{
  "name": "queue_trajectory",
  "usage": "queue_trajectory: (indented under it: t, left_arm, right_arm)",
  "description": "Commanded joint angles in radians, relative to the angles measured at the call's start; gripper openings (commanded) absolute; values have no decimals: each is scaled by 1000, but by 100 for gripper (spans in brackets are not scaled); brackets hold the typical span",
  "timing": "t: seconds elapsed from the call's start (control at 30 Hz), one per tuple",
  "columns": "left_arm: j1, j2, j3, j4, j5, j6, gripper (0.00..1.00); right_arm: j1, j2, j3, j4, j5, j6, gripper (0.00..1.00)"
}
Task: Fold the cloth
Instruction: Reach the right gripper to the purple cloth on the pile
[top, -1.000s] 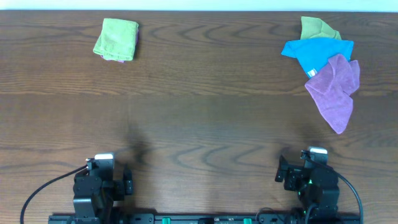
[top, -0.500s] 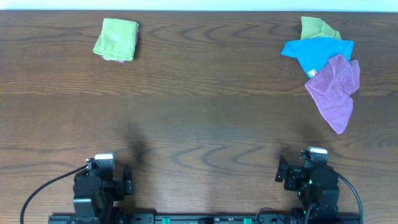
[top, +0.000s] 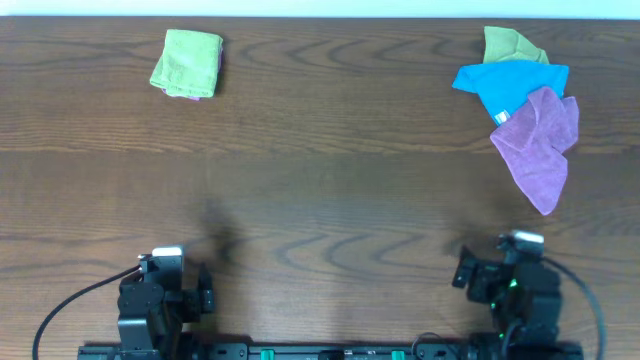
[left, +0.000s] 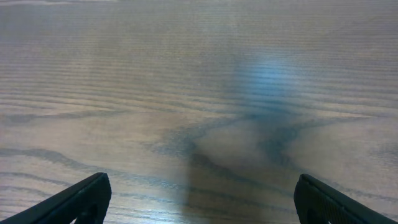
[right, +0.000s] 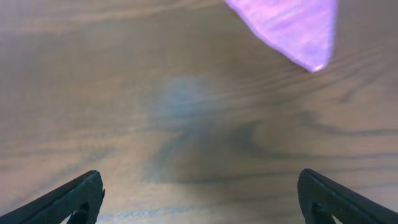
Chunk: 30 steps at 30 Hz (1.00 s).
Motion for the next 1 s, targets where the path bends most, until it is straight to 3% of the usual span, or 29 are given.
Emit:
queue_trajectory:
  t: [0.0, 0.2, 0.5, 0.73, 0.97]
  left_arm:
    - [-5, -7, -24, -20, -3, 21, 95]
    - [-5, -7, -24, -20, -3, 21, 95]
    - [-5, -7, -24, -20, -3, 22, 95]
    - [-5, -7, -24, -20, -3, 22, 95]
    - [-5, -7, -24, -20, -3, 22, 95]
  right_arm:
    - [-67, 145, 151, -43, 21, 32, 99]
    - [-166, 439, 421, -125, 24, 61, 99]
    - [-169, 820, 713, -163, 33, 109, 99]
    - [-195, 1043, 838, -153, 94, 187, 99]
    - [-241, 1176, 869, -28, 96, 190, 99]
